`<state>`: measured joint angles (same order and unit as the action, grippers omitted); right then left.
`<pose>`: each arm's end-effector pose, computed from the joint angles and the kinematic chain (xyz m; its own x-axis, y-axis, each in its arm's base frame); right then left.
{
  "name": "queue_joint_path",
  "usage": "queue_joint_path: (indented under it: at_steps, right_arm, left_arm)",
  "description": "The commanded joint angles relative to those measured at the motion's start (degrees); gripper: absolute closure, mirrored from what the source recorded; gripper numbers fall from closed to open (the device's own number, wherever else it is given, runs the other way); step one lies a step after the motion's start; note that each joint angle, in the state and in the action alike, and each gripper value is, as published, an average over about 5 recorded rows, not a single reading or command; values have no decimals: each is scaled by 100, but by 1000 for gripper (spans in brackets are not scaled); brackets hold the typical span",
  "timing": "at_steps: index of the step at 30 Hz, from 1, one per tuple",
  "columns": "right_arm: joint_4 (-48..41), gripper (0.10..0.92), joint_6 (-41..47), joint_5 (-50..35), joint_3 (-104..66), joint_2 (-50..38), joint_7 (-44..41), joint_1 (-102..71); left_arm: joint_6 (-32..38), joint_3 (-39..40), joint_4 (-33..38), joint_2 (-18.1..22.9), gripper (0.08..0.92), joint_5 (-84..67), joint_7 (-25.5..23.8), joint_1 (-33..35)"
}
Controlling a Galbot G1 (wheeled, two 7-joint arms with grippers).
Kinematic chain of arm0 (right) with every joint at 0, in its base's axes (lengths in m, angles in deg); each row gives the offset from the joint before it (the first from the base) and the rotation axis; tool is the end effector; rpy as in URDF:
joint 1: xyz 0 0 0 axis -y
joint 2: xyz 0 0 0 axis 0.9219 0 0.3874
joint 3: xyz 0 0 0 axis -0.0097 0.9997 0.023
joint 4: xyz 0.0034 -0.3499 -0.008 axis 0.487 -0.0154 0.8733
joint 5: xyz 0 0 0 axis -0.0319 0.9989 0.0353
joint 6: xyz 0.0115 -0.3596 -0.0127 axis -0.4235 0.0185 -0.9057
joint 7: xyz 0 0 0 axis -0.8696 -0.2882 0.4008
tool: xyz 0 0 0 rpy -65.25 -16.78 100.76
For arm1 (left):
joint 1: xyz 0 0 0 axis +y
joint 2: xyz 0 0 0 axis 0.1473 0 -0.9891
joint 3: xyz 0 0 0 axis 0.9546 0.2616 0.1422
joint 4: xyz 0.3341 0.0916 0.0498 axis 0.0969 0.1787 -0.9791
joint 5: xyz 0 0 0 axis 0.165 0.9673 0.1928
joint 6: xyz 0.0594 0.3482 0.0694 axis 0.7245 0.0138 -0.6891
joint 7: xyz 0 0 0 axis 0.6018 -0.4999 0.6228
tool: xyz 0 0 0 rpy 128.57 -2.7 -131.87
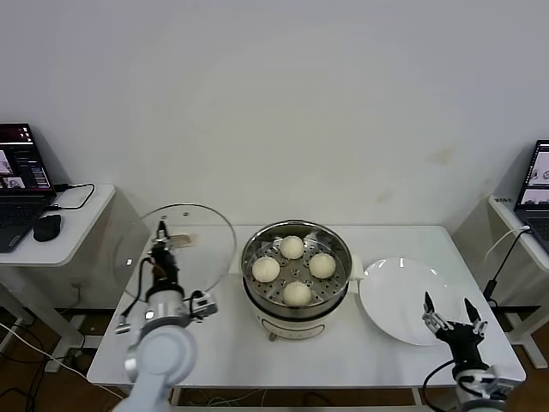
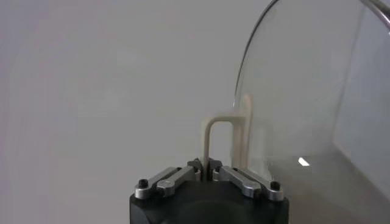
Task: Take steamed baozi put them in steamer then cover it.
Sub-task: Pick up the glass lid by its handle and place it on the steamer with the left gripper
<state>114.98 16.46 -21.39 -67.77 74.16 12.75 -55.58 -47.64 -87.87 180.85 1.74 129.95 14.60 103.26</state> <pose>0.1730 -0.1325 -0.3040 -0.9799 0.1748 0.0957 0.1828 0.9797 0.0823 0.2955 -0.0257 -0.2244 -0.9598 -0.2702 -0.0757 -0.0779 -0.0026 0.9970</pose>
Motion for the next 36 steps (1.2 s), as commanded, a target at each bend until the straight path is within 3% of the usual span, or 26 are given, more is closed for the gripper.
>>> queue_joint_path:
  at_steps: [1, 9, 16, 36]
  right_arm:
    - [132, 203, 127, 498, 77, 374, 18, -99]
    - [13, 203, 42, 641, 77, 502, -2, -78]
    - [-44, 203, 31, 841, 148, 566, -29, -70]
    - [-171, 203, -32, 1003, 227, 617, -23, -60]
  left_arm:
    - [-108, 1080, -379, 732, 862, 480, -334, -586]
    - [-208, 1539, -703, 1077, 862, 608, -619, -1089]
    - [-225, 1994, -1367, 1520, 862, 769, -575, -1410]
    - [-241, 2560, -1817, 1547, 862, 478, -757, -1575]
